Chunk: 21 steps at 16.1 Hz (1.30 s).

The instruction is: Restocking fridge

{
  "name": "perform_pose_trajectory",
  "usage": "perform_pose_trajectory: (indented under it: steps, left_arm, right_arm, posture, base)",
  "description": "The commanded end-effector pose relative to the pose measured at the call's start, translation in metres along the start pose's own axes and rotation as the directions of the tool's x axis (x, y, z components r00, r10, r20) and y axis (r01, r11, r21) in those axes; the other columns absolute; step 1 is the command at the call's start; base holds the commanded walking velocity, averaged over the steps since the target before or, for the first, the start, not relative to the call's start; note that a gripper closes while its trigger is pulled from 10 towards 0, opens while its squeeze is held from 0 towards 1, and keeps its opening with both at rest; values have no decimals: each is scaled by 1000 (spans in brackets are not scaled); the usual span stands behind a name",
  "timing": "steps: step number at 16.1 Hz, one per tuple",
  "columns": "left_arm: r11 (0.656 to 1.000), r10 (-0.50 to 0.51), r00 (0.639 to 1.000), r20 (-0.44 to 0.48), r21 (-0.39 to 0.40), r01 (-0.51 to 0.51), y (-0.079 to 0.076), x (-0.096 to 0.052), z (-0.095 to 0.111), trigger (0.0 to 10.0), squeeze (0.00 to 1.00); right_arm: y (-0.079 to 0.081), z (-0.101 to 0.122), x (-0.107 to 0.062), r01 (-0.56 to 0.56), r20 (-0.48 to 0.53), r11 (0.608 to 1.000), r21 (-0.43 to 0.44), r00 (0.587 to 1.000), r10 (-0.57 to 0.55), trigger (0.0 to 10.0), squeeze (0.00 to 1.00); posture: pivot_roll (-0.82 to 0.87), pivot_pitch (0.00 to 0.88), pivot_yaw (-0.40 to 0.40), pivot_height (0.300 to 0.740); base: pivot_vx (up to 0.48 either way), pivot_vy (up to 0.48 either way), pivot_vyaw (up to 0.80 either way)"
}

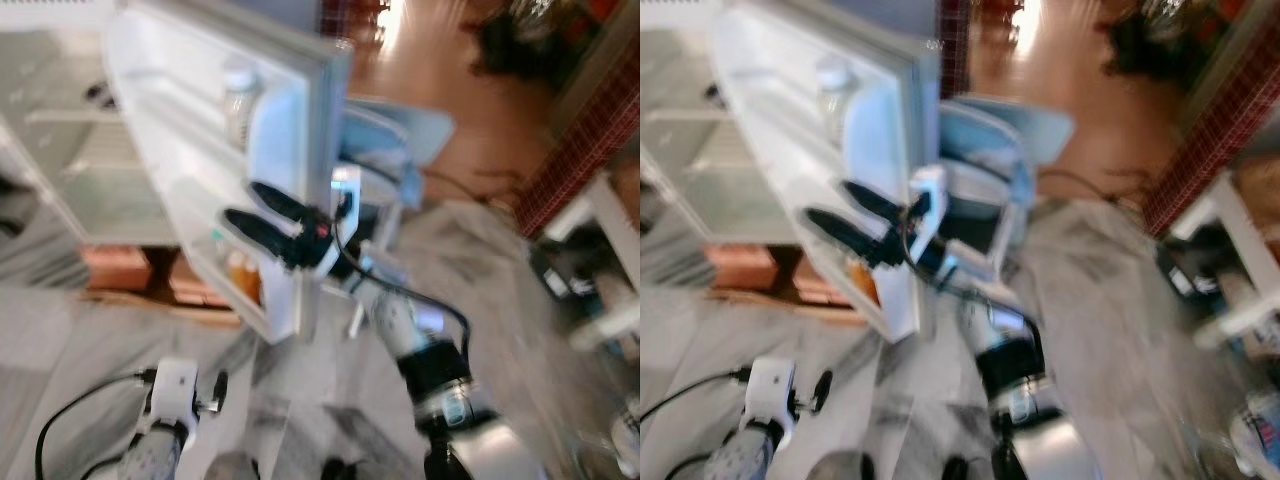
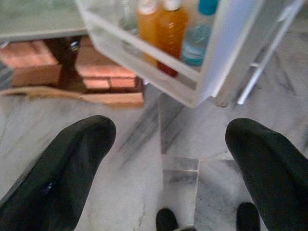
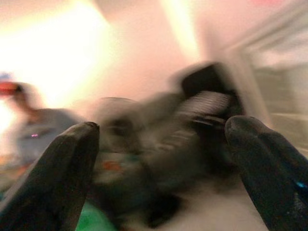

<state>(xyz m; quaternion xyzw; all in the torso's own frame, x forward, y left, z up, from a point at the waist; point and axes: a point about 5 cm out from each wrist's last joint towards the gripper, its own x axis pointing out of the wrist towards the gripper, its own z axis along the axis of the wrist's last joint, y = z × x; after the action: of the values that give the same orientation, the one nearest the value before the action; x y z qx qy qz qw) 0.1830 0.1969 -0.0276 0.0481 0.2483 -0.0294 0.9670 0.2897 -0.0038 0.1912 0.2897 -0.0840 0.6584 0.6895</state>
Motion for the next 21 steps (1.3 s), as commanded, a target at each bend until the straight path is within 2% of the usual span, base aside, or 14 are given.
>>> perform_pose_trajectory:
  steps: [1,3,4,5,6,7,8,9,10,11,14,16,17,21]
  left_arm:
    - [1000,13,1000,-27,1,-13,7,-3,-11,10000,0]
    - [1000,15,999,-48,1,-14,7,-1,-19,10000,0]
    - [1000,12,998,-64,8,-12,5,1,-25,10000,0]
    - [1000,12,998,-67,10,-11,5,2,-26,10000,0]
    - [1000,12,997,-70,12,-11,5,3,-28,10000,0]
    - [1000,11,997,-72,15,-10,5,4,-29,10000,0]
    - [1000,10,997,-73,17,-9,4,5,-30,10000,0]
    - [1000,9,997,-74,19,-7,4,5,-31,10000,0]
    - [1000,8,997,-71,20,-7,3,5,-31,10000,0]
    - [1000,8,998,-67,21,-7,3,6,-31,10000,0]
    - [1000,4,999,-45,26,-2,3,8,-28,10000,0]
    - [1000,-4,1000,-24,31,5,1,9,-24,10000,0]
    - [999,-10,1000,-13,32,10,0,9,-21,10000,0]
    - [999,-20,999,35,40,18,-5,10,-8,10000,0]
  right_arm:
    - [11,5,-8,-91,-1,995,28,996,91,10000,0]
    - [-3,-8,-36,37,-110,998,-41,993,-41,10000,0]
    - [-17,-26,-64,182,-297,967,-178,927,-229,10000,0]
    - [-21,-31,-71,209,-347,949,-235,894,-282,10000,0]
    - [-32,-39,-89,280,-445,900,-333,795,-412,10000,0]
    - [-52,-41,-111,384,-494,785,-486,621,-609,10000,0]
    - [-63,-37,-126,404,-492,696,-594,502,-711,10000,0]
    - [-69,-32,-134,400,-476,643,-654,443,-760,10000,0]
    - [-81,-13,-144,472,-377,507,-721,347,-859,10000,0]
    - [-87,0,-146,517,-299,430,-740,320,-899,10000,0]
    - [-98,30,-135,590,-82,245,-770,289,-954,10000,0]
    - [-103,43,-121,670,23,193,-717,299,-954,10000,0]
    - [-104,50,-109,706,64,195,-681,322,-944,10000,0]
    - [-102,65,-68,759,131,331,-561,477,-869,10000,0]
  posture:
    - [240,94,-59,740]
    - [233,97,-54,740]
    - [230,99,-52,740]
    - [230,99,-52,740]
    - [229,100,-49,740]
    - [232,101,-48,740]
    - [233,100,-47,740]
    - [234,101,-47,740]
    - [236,100,-47,740]
    - [236,100,-47,740]
    - [235,97,-45,740]
    - [231,98,-42,740]
    - [231,98,-42,740]
    - [226,93,-48,740]
  base:
    - [0,0,0]
    - [0,0,0]
    - [0,0,0]
    - [0,0,0]
    - [0,0,0]
    - [0,0,0]
    - [0,0,0]
    - [0,0,0]
    - [0,0,0]
    - [0,0,0]
    - [0,0,0]
    - [0,0,0]
    - [0,0,0]
    - [0,0,0]
